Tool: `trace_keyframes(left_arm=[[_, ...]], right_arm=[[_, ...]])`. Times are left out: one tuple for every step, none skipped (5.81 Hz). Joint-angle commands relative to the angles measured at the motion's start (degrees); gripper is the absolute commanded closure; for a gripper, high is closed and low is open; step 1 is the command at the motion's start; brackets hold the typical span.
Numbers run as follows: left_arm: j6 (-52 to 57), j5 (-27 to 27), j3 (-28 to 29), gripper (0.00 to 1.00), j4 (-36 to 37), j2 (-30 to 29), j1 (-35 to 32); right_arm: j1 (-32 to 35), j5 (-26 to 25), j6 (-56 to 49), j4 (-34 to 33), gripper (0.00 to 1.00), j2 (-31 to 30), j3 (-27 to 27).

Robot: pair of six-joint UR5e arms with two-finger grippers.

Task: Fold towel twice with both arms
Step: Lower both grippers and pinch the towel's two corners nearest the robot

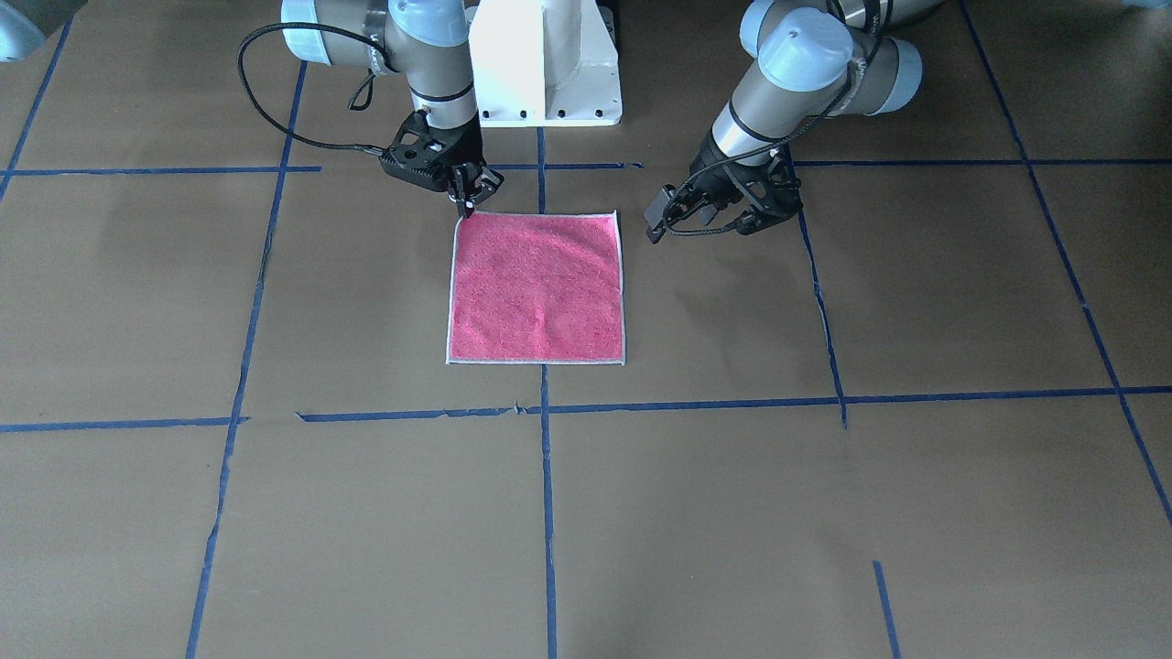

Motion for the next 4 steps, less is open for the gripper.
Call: trace_keyframes(left_arm=[[-3.65,5.52,0.11,0.06,5.52,-3.8,6.95],[-3.86,8.6,1.07,0.1,5.65,-4.09,9.52],[-3.95,8.89,2.82,0.17,5.74,-5.22,9.72],[-4.12,8.9,3.01,0.37,5.82,-5.32,9.81]], right_arm=[[0.02,0.14,-0.01,-0.16,1.0,-0.07,0.91],[0.02,0.14,-0.01,-0.16,0.99,-0.07,0.91],[0.02,0.22,-0.01,-0.16,0.99,-0.07,0.91],[0.02,0.22,-0.01,-0.16,0.99,0.02,1.0]])
